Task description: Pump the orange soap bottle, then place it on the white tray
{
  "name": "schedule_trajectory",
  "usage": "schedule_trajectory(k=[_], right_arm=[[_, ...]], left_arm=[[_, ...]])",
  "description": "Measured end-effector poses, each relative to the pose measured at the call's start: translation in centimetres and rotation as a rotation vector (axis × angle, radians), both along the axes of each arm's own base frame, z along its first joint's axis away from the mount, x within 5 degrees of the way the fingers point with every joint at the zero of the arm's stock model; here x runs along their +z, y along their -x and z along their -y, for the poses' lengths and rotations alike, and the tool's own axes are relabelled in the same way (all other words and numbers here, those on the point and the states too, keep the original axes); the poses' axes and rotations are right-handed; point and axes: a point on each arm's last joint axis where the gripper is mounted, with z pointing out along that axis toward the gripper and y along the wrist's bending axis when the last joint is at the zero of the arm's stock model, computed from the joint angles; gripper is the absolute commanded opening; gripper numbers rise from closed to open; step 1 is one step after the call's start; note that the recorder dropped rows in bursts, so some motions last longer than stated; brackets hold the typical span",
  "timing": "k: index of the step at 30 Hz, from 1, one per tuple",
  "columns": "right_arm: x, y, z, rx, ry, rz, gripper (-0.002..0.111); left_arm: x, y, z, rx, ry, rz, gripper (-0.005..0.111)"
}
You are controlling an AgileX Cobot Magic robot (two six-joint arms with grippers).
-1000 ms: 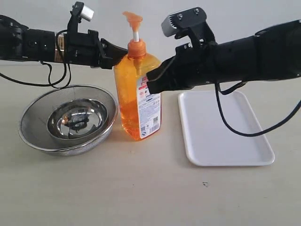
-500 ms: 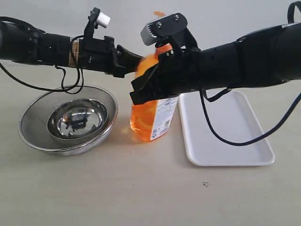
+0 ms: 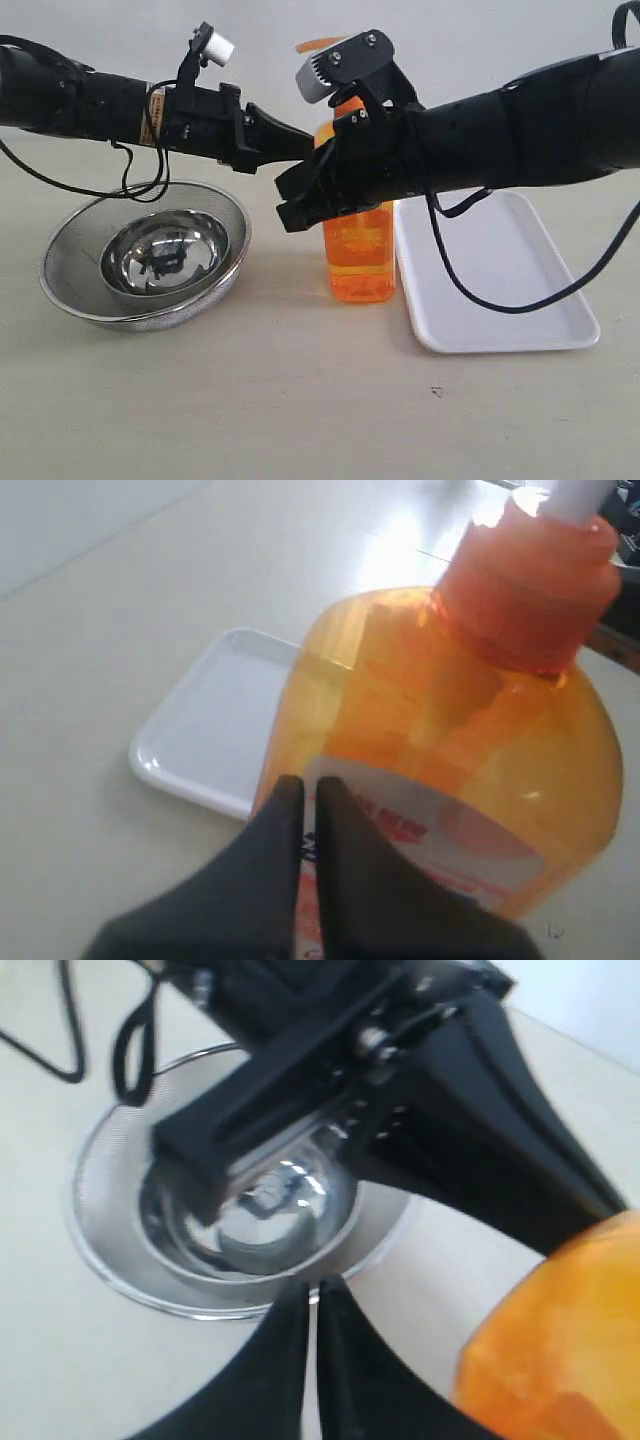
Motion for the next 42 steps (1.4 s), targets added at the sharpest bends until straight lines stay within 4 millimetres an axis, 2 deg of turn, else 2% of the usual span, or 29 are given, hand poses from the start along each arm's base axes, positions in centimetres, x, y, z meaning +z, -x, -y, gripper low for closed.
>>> schedule_trajectory(k=[4,9,15,20,24,28,29,30,32,34,35,36,37,40,41,42], right_arm=[[0.4,1.0,-0.6,0.113,-0.023,-0.001,0.0],[2.4,2.5,-0.7,0.151,0.002,0.056,0.0],[4.6,3.6,0.2,0.119,0.01,0.059,0.0],[5.7,5.1,1.7,0.108,0.124,0.026,0.0],[6.0,5.9,3.9,0.025,0.304,-0.015,0.0],[5.8,5.3,5.6,-0.146,0.436,-0.024,0.0],[5.7,4.7,6.5,-0.254,0.493,-0.014,0.0],[5.7,4.5,6.8,-0.303,0.499,-0.019,0.002],[5.5,3.8,7.8,-0.416,0.546,0.047,0.023],[5.7,3.4,7.8,-0.435,0.539,0.089,0.063],[5.5,3.2,7.7,-0.441,0.538,0.102,0.074],[5.2,2.8,7.6,-0.454,0.545,0.107,0.072],[4.6,2.3,7.6,-0.48,0.551,0.095,0.062],[2.0,0.2,8.1,-0.583,0.589,0.04,0.007],[1.3,-0.1,8.2,-0.592,0.608,0.026,0.001],[0.2,-0.7,8.6,-0.615,0.636,-0.002,0.001]], left_arm=[[0.6,-0.2,-1.5,0.029,-0.028,-0.006,0.005],[2.4,-0.1,-3.0,0.052,-0.045,0.011,0.005],[2.7,0.3,-3.0,0.03,-0.027,-0.024,0.005],[2.7,0.3,-3.1,0.029,-0.022,-0.036,0.005],[3.1,0.4,-3.7,0.031,-0.009,-0.052,0.005],[3.5,1.0,-4.3,0.049,-0.004,-0.068,0.005],[3.6,1.5,-4.5,0.05,-0.006,-0.072,0.005],[3.5,1.8,-4.5,0.048,-0.009,-0.076,0.005],[2.7,2.6,-4.6,0.042,-0.017,-0.098,0.005],[2.2,2.9,-4.6,0.041,-0.019,-0.114,0.005],[2.0,3.1,-4.6,0.034,-0.018,-0.121,0.005],[1.9,3.3,-4.6,0.026,-0.014,-0.131,0.005],[1.7,3.5,-4.6,0.019,-0.011,-0.141,0.005],[1.0,4.0,-4.6,0.014,-0.011,-0.17,0.005],[0.8,4.2,-4.6,0.011,-0.013,-0.181,0.005],[0.6,4.5,-4.6,0.009,-0.016,-0.189,0.005]])
